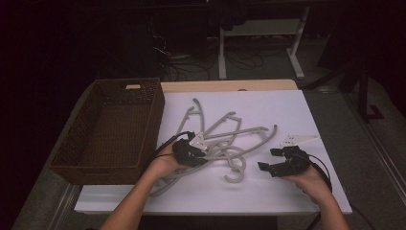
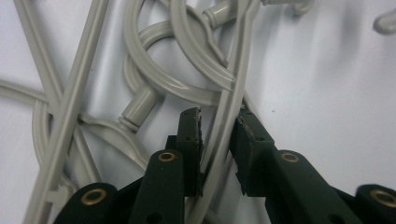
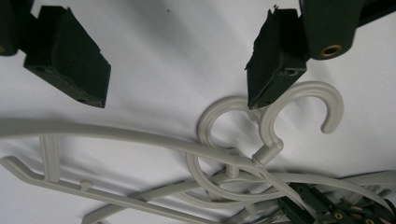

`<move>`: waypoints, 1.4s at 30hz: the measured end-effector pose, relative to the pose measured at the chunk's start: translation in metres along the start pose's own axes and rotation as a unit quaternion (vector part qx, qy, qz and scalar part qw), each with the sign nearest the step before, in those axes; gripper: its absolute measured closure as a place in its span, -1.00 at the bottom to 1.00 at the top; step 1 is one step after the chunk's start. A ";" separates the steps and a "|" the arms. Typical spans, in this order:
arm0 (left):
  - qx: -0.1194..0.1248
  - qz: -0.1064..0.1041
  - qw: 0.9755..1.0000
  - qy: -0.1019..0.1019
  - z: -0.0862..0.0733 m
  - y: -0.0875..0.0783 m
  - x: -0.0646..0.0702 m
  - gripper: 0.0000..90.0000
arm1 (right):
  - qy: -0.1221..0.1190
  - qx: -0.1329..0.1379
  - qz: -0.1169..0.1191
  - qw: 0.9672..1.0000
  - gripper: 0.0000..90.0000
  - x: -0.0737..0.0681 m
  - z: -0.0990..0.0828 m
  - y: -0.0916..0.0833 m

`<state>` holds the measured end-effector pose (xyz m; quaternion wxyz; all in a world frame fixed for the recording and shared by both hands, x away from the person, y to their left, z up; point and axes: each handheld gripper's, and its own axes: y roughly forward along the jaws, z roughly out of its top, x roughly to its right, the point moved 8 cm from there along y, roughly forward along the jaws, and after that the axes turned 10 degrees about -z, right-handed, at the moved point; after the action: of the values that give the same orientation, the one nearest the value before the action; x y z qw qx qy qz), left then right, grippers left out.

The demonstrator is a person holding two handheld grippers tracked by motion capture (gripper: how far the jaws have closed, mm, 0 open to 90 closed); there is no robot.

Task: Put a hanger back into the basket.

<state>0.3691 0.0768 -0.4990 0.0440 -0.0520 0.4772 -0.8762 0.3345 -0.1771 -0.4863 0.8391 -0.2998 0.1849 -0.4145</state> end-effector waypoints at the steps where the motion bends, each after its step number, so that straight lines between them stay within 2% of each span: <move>1: 0.001 -0.004 1.000 -0.001 0.001 -0.001 0.001 0.67 | 0.001 0.001 -0.001 1.000 -0.53 0.000 0.000 0.000; 3: 0.007 -0.015 1.000 -0.007 0.005 -0.001 0.004 0.81 | 0.003 0.001 -0.004 1.000 -0.53 0.002 0.000 -0.001; 5: 0.002 -0.007 1.000 -0.011 0.005 -0.003 0.002 0.82 | 0.006 0.005 -0.008 1.000 -0.53 0.003 0.001 -0.001; 6: 0.008 -0.016 1.000 -0.018 0.006 -0.004 0.002 0.82 | 0.008 0.005 -0.009 1.000 -0.53 0.004 0.000 -0.002; 7: 0.008 -0.016 1.000 -0.018 0.006 -0.004 0.002 0.82 | 0.009 0.006 -0.010 1.000 -0.53 0.005 0.001 -0.002; 11: 0.035 -0.018 0.999 -0.029 0.015 -0.014 0.002 0.83 | 0.012 0.006 -0.014 1.000 -0.54 0.008 0.000 -0.002; 12: 0.035 -0.018 0.999 -0.029 0.015 -0.014 0.002 0.83 | 0.012 0.006 -0.014 1.000 -0.54 0.008 0.000 -0.002; 13: 0.049 -0.016 0.998 -0.037 0.019 -0.018 0.002 0.83 | 0.013 0.006 -0.015 1.000 -0.55 0.009 0.000 -0.002; 18: 0.073 -0.008 0.996 -0.055 0.034 -0.034 -0.001 0.84 | 0.015 0.007 -0.018 1.000 -0.58 0.010 0.000 -0.002; 24: 0.101 0.005 0.993 -0.068 0.051 -0.059 -0.001 0.84 | 0.016 0.007 -0.024 1.000 -0.64 0.011 0.000 -0.002; 32: 0.132 0.007 0.986 -0.097 0.065 -0.096 -0.001 0.84 | 0.017 0.012 -0.023 1.000 -0.70 0.010 0.002 -0.001; 37: 0.143 0.007 0.984 -0.102 0.069 -0.118 0.001 0.84 | 0.018 0.013 -0.028 0.999 -0.81 0.009 0.003 0.000; 40: 0.145 0.010 0.984 -0.102 0.068 -0.127 0.001 0.84 | 0.018 0.013 -0.029 0.999 -0.89 0.009 0.003 0.001; 42: 0.149 0.013 0.983 -0.104 0.066 -0.141 0.001 0.84 | 0.017 0.012 -0.030 0.999 -0.92 0.009 0.003 0.002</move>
<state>0.3733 0.0983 -0.3453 0.1120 -0.1290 0.3345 -0.9268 0.3426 -0.1819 -0.4857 0.8264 -0.2877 0.1851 -0.4472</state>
